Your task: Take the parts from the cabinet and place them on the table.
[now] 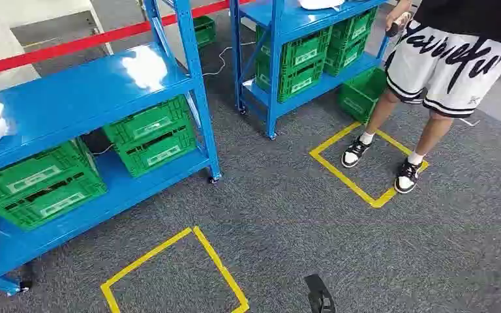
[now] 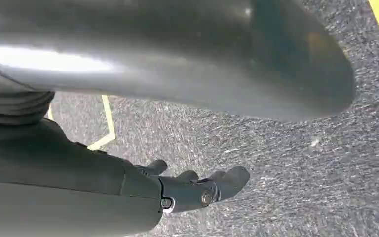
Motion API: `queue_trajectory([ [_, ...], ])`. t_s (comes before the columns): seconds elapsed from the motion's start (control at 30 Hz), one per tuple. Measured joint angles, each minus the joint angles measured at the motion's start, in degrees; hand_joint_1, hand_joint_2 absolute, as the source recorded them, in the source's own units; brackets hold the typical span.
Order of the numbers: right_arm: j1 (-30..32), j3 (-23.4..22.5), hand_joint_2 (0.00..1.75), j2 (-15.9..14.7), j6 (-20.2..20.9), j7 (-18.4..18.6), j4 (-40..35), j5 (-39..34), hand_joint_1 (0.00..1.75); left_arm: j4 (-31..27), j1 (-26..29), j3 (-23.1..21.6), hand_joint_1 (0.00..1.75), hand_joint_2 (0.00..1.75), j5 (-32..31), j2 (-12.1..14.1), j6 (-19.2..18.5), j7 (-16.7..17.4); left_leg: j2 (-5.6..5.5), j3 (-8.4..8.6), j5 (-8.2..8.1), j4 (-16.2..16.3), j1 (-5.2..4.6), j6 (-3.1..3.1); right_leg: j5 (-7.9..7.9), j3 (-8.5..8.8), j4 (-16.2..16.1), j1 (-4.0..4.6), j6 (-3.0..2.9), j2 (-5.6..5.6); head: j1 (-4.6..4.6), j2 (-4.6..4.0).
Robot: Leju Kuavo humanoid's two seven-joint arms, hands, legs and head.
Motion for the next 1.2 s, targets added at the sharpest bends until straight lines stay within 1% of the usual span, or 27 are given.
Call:
queue_trajectory([
  [0.03, -0.03, 0.0, 0.0, 0.0, 0.09, 0.04, 0.0, 0.02, 0.0, -0.02, -0.11, -0.04, 0.0, 0.0, -0.09, 0.11, -0.04, 0.07, 0.02, 0.02, -0.36, -0.43, -0.1, -0.37, -0.51, 0.73, 0.17, 0.09, -0.69, 0.1, -0.11, 0.0],
  [0.1, -0.16, 0.0, 0.0, 0.0, 0.09, 0.09, 0.0, 0.04, 0.0, -0.15, -0.22, -0.11, 0.0, 0.0, -0.28, 0.18, -0.04, -0.09, -0.05, 0.7, 0.33, 0.45, -0.15, -1.09, -0.84, 1.45, -0.2, 0.03, -1.4, 0.28, -0.06, 0.0],
  [0.17, -0.54, 0.0, 0.0, 0.02, 0.09, 0.24, 0.0, 0.0, 0.0, -0.26, -0.33, -0.13, 0.0, 0.0, -0.33, 0.39, -0.15, -0.13, 0.17, -2.36, 2.28, 5.72, 0.07, -1.71, -1.76, 3.16, -0.49, -0.31, -2.19, 0.49, -0.15, 0.0],
  [0.2, -0.56, -0.02, 0.0, 0.02, 0.09, 0.26, 0.0, -0.02, 0.0, -0.22, -0.47, -0.15, 0.0, 0.0, -0.33, 0.46, -0.24, -0.11, 0.34, -5.04, 2.84, 9.78, 0.15, -2.02, -2.39, 3.95, -0.73, -0.36, -2.37, 0.63, -0.44, 0.0],
  [0.23, -0.53, -0.02, 0.0, 0.0, 0.09, 0.37, 0.0, -0.02, 0.0, -0.11, -0.44, -0.15, 0.0, 0.0, -0.35, 0.48, -0.26, -0.07, 0.38, -8.08, 1.86, 13.37, 0.31, -2.3, -3.01, 4.85, -0.94, -0.39, -2.4, 0.69, -0.44, 0.0],
  [0.3, -0.36, -0.04, 0.0, -0.02, 0.09, 0.61, 0.0, -0.02, 0.0, 0.09, 0.05, -0.15, 0.0, 0.0, -0.35, 0.5, -0.37, 0.04, 0.51, -12.8, -2.76, 17.26, 0.56, -2.47, -4.46, 6.71, -1.21, -0.46, -2.42, 0.79, -0.44, 0.0],
  [0.33, -0.27, -0.04, 0.0, 0.0, 0.11, 0.61, 0.0, -0.02, 0.0, 0.17, 0.3, -0.15, 0.0, 0.0, -0.35, 0.53, -0.37, 0.02, 0.56, -14.59, -4.86, 17.01, 0.64, -2.56, -5.45, 7.91, -1.22, -0.52, -2.43, 0.87, -0.44, 0.0],
  [0.37, -0.24, -0.04, 0.0, 0.0, 0.13, 0.59, 0.0, 0.0, 0.0, 0.31, 0.41, -0.15, 0.0, 0.0, -0.35, 0.61, -0.37, 0.02, 0.64, -15.32, -5.44, 15.18, 0.66, -2.55, -6.41, 9.12, -1.22, -0.53, -2.36, 0.93, -0.44, 0.0],
  [0.4, -0.24, -0.04, 0.0, 0.0, 0.18, 0.59, 0.0, 0.0, 0.0, 0.44, 0.5, -0.17, 0.0, 0.0, -0.35, 0.77, -0.37, 0.0, 0.71, -15.31, -4.46, 12.19, 0.66, -2.48, -7.36, 10.32, -1.25, -0.53, -2.22, 1.02, -0.41, 0.0],
  [0.43, -0.26, -0.04, 0.0, 0.0, 0.2, 0.59, 0.0, 0.04, 0.0, 0.55, 0.59, -0.17, 0.0, 0.0, -0.35, 1.05, -0.37, -0.02, 0.72, -14.98, -0.51, 7.85, 0.63, -2.06, -8.43, 11.66, -1.29, -0.52, -2.02, 1.05, -0.46, 0.0],
  [0.47, -0.23, -0.04, 0.0, 0.0, 0.22, 0.59, 0.0, 0.07, 0.0, 0.63, 0.71, -0.17, 0.0, 0.0, -0.35, 1.26, -0.37, -0.09, 0.8, -14.73, 5.22, 4.05, 0.57, -1.6, -9.25, 12.46, -1.38, -0.53, -1.85, 1.06, -0.42, 0.0],
  [0.5, -0.29, -0.04, 0.0, 0.07, 0.24, 0.61, 0.13, 0.07, 0.0, 0.89, 0.96, -0.17, 0.0, 0.0, -0.35, 1.46, -0.37, -0.13, 1.1, -14.99, 12.74, -0.37, 0.26, -1.16, -10.26, 13.7, -1.15, -0.44, -1.55, 1.05, -0.59, 0.0],
  [0.57, -0.33, -0.07, 0.0, 0.04, 0.24, 0.68, 0.11, 0.09, 0.0, 0.76, 1.27, -0.2, 0.0, 0.0, -0.35, 2.01, -0.52, -0.11, 1.01, -13.61, 12.48, -0.27, -0.06, -0.91, -12.18, 15.64, -2.57, -0.4, -0.79, 1.17, -0.66, 0.0],
  [0.6, -0.45, -0.07, 0.0, 0.04, 0.24, 0.55, 0.09, 0.15, 0.0, 0.55, 0.95, -0.2, 0.0, 0.0, -0.35, 2.01, -0.5, -0.13, 0.92, -13.03, 11.69, -0.28, 0.05, -0.46, -11.14, 16.41, -1.7, -0.18, -0.38, 1.18, -0.54, 0.0],
  [0.63, -0.73, -0.07, 0.0, 0.04, 0.24, 0.52, 0.09, 0.22, 0.0, 0.46, 0.33, -0.2, 0.0, 0.0, -0.37, 2.19, -0.5, -0.11, 0.68, -12.26, 11.0, -0.25, 0.01, -0.03, -10.35, 16.09, -0.57, -0.2, -0.03, 1.18, -0.55, 0.0],
  [0.7, -1.17, -0.04, 0.0, -0.04, 0.26, 0.42, 0.07, 0.33, 0.0, 0.26, -0.05, -0.2, 0.0, 0.0, -0.46, 2.16, -0.55, -0.07, 0.5, -10.37, 9.96, -0.42, 0.18, 0.73, -6.57, 9.98, 9.38, -0.2, 0.08, 0.93, -0.2, 0.0],
  [0.73, -1.17, -0.04, 0.0, 0.0, 0.26, 0.39, 0.07, 0.39, 0.0, 0.33, 0.08, -0.2, 0.0, 0.0, -0.46, 2.32, -0.61, 0.04, 0.51, -9.64, 9.14, -0.43, 0.14, 0.93, -6.85, 7.06, 12.78, -0.19, 0.09, 0.82, -0.11, 0.0],
  [0.8, -0.88, -0.04, 0.0, 0.04, 0.26, 0.24, 0.09, 0.46, 0.0, 0.46, 0.8, -0.22, 0.0, 0.0, -0.46, 2.32, -0.74, 0.02, 0.42, -7.44, 7.02, -0.43, -0.01, 1.45, -13.37, 1.36, 16.57, 0.05, 0.27, 0.7, -0.06, 0.0],
  [0.87, -0.46, -0.04, 0.0, 0.02, 0.26, 0.22, 0.09, 0.48, 0.0, 0.46, 1.33, -0.22, 0.0, 0.0, -0.52, 2.25, -0.9, -0.09, -0.05, -5.01, 5.01, -0.43, -0.15, 1.47, -18.78, -1.61, 14.69, 0.45, 0.11, 0.72, 0.22, 0.0],
  [0.9, -0.41, -0.04, 0.0, 0.02, 0.26, 0.22, 0.09, 0.48, 0.0, 0.5, 1.46, -0.22, 0.0, 0.0, -0.63, 2.25, -1.01, -0.09, -0.08, -3.72, 3.98, -0.43, -0.2, 1.41, -18.58, -2.23, 12.11, 0.71, -0.26, 0.72, 0.22, 0.0],
  [0.93, -0.35, -0.04, 0.0, 0.02, 0.26, 0.22, 0.09, 0.48, 0.0, 0.57, 1.56, -0.22, 0.0, 0.0, -0.85, 2.25, -1.31, -0.07, -0.06, -2.17, 2.69, -0.43, -0.29, 1.32, -15.38, -2.39, 8.08, 1.05, -0.84, 0.72, 0.24, 0.0],
  [0.97, -0.21, -0.04, 0.0, 0.02, 0.26, 0.22, 0.09, 0.48, 0.0, 0.7, 1.72, -0.28, 0.0, 0.0, -0.98, 2.25, -1.51, -0.05, 0.0, -0.96, 1.62, -0.44, -0.37, 1.19, -8.6, -2.35, 3.97, 1.46, -1.47, 0.74, 0.24, 0.0],
  [1.0, 0.28, -0.04, 0.0, -0.02, 0.26, 0.24, 0.26, 0.48, 0.0, 1.07, 2.01, -0.35, 0.0, 0.0, -1.05, 2.25, -1.68, 0.13, 0.08, -0.71, 0.87, -0.36, -0.45, 1.18, 1.25, -2.32, 0.09, 1.76, -2.09, 0.76, 0.26, 0.0],
  [1.03, 0.19, -0.04, 0.0, -0.04, 0.28, 0.26, 0.39, 0.48, 0.0, 1.4, 2.13, -0.7, 0.0, 0.0, -1.14, 1.94, -2.45, 0.57, -0.5, 0.53, -0.22, 0.06, -0.83, 0.83, 3.21, -2.36, -0.72, 1.85, -2.36, 1.11, 0.07, 0.0],
  [1.1, 0.2, -0.04, 0.0, -0.02, 0.42, 0.59, 0.44, 0.48, 0.0, 1.38, 2.23, -0.92, 0.0, 0.0, -1.31, 2.25, -4.83, 1.79, -0.83, 1.09, -0.84, 0.44, -0.7, 0.3, 2.35, -1.49, -0.18, 1.85, -2.91, 0.9, -0.17, 0.0],
  [1.17, -0.47, -0.04, 0.0, 0.09, 0.44, 0.5, 0.44, 0.5, 0.0, 1.16, 1.94, -0.98, 0.0, 0.0, -1.29, 2.78, -6.86, 3.32, -0.58, -2.02, 1.34, 4.82, -0.76, -0.52, 1.83, -0.33, -0.88, 1.23, -3.65, 0.84, 0.15, 0.0],
  [1.2, -0.59, -0.04, 0.0, 0.02, 0.44, 0.46, 0.44, 0.55, 0.0, 1.27, 1.79, -1.0, 0.0, 0.0, -1.25, 2.86, -7.59, 3.59, -0.09, -4.15, 2.53, 8.86, -0.81, -1.06, 1.33, 0.56, -1.24, 1.04, -4.01, 0.88, -0.07, 0.0],
])
